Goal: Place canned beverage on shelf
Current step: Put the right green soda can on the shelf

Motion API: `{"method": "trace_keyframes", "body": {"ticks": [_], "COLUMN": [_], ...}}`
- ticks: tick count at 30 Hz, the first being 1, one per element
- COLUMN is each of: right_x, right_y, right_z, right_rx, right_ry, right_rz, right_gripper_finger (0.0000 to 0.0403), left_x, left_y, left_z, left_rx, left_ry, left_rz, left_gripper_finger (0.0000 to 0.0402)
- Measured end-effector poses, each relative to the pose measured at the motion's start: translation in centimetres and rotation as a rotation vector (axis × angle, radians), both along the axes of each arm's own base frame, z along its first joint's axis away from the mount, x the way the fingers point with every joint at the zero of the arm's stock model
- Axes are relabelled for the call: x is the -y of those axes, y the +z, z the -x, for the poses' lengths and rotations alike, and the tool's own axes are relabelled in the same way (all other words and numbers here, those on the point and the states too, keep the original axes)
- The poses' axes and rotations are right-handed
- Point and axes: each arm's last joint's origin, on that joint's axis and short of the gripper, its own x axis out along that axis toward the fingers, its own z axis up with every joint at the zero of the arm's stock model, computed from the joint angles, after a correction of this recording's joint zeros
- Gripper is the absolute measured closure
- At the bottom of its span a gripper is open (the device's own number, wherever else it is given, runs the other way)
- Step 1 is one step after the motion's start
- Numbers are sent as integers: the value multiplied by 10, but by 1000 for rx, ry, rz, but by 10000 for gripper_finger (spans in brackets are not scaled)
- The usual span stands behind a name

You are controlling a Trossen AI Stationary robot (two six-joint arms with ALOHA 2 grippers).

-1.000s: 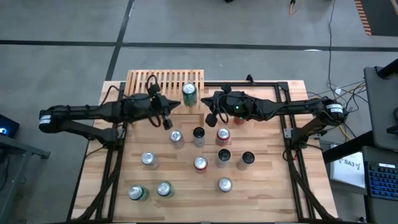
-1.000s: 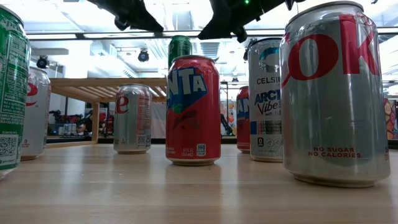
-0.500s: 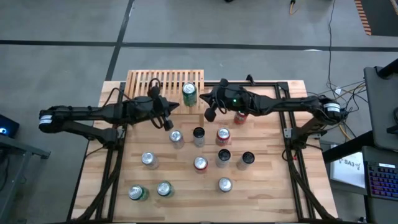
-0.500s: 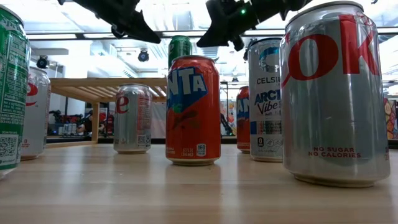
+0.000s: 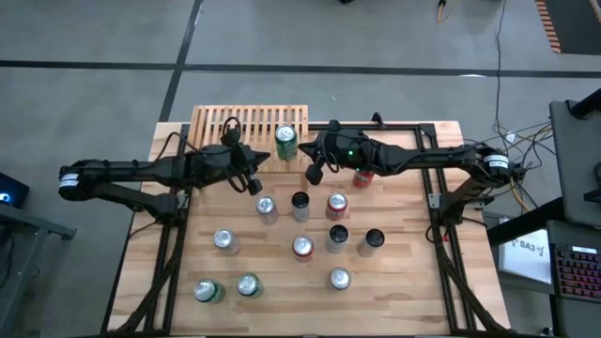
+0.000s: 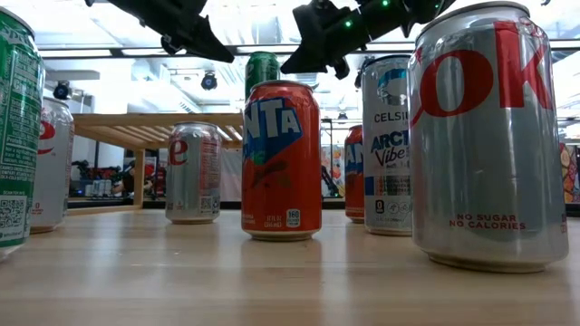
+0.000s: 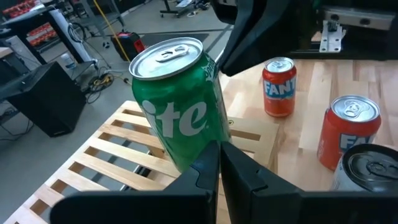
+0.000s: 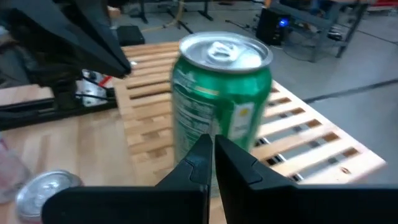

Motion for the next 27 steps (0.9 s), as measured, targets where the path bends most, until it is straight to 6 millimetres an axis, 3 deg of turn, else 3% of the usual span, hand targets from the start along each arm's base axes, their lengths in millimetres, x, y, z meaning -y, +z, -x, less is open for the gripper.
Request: {"method": "trace_keyframes", "body": {"ticks": [10, 21, 27], "right_x": [3, 23, 18], "right_y": [-10, -8, -8], "right_z": [-10, -5, -3], "right_rx": [17, 32, 18], "right_ry": [28, -33, 0], "right_rz": [-5, 15, -38], "right_gripper_finger": [394, 394, 394], "left_x": [0, 0, 0], "left_y": [0, 0, 0], "left_z": [0, 0, 0], "left_rx": [2, 2, 4], "left_ry": [0, 1, 1], "left_rz": [0, 0, 2], "left_gripper_finger": [401, 401, 401]}}
